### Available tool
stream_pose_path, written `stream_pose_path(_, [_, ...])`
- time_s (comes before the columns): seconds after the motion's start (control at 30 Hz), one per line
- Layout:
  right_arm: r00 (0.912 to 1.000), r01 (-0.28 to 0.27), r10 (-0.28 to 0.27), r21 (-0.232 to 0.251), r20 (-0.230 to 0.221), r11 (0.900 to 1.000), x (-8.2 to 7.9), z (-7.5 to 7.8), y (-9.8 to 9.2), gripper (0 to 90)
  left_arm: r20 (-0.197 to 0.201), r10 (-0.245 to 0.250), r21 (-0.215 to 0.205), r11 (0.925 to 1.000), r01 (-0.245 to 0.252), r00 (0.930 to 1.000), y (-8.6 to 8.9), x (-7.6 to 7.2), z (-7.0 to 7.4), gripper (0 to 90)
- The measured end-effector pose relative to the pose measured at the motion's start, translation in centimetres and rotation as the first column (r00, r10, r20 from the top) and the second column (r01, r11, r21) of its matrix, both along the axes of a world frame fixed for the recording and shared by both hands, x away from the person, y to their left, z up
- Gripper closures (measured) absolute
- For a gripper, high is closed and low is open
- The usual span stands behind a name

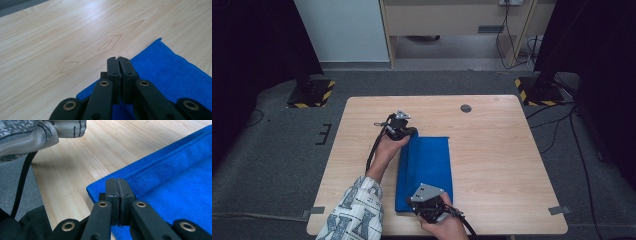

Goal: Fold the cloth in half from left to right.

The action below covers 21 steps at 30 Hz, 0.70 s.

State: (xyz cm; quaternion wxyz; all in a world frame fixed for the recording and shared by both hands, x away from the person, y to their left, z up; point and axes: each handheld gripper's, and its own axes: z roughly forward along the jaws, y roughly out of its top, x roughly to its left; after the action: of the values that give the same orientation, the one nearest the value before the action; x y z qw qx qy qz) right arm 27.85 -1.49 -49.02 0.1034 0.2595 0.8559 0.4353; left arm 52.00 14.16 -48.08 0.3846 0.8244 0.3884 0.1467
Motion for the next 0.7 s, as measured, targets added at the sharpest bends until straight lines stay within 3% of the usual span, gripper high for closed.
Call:
stream_pose_path(0.27, [0.9997,0.024,-0.024,0.013,-0.003,1.0,-0.2,0.1,-1.4,89.2,-0.001,-0.005,-0.014,0.9999,0.005,1.0,-1.6,-0.1,0.3,87.8])
stream_pose_path(0.7, [0.9981,0.059,-0.059,-0.023,0.019,0.998,-0.7,0.1,-4.0,89.1,-0.016,-0.005,-0.021,0.9998,0.005,0.9999,-3.8,-0.2,-0.1,87.8])
